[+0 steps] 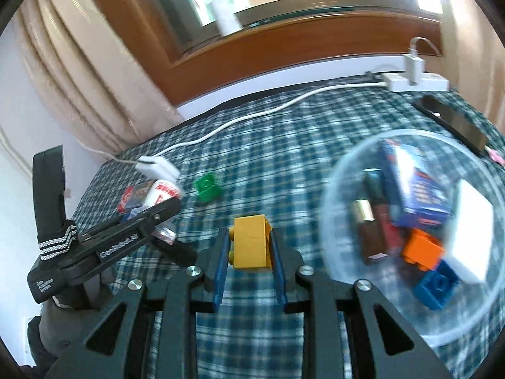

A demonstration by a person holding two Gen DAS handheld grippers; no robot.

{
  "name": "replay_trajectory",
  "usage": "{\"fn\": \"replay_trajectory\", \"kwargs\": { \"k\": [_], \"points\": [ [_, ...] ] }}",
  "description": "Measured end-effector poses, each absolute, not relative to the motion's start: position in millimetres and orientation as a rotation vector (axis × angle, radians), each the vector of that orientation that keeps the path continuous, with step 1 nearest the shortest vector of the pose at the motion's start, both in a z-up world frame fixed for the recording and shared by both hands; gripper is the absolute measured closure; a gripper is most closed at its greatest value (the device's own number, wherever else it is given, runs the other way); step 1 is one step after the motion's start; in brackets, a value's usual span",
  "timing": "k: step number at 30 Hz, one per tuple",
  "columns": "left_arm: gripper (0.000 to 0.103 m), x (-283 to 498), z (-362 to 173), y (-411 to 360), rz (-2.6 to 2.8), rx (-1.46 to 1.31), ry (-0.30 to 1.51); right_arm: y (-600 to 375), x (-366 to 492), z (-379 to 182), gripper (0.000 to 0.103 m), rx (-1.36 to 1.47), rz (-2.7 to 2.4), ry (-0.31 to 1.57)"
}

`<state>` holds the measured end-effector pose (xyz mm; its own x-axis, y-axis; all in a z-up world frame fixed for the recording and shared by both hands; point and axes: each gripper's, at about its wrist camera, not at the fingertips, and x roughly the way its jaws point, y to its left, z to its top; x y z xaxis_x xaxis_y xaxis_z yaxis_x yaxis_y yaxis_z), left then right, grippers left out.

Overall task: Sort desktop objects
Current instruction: 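Carry tape roll in left tool and yellow block in right tool over bowl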

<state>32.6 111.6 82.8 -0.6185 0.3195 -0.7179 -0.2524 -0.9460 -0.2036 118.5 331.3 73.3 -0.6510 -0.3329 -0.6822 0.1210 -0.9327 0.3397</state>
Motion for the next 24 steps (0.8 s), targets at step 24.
{"fn": "replay_trajectory", "kwargs": {
  "k": [24],
  "points": [
    [0.062,68,98,221,2.313,-1.149,-0.02,449,162,82,0.075,1.088,-2.815,-0.618]
  ]
}}
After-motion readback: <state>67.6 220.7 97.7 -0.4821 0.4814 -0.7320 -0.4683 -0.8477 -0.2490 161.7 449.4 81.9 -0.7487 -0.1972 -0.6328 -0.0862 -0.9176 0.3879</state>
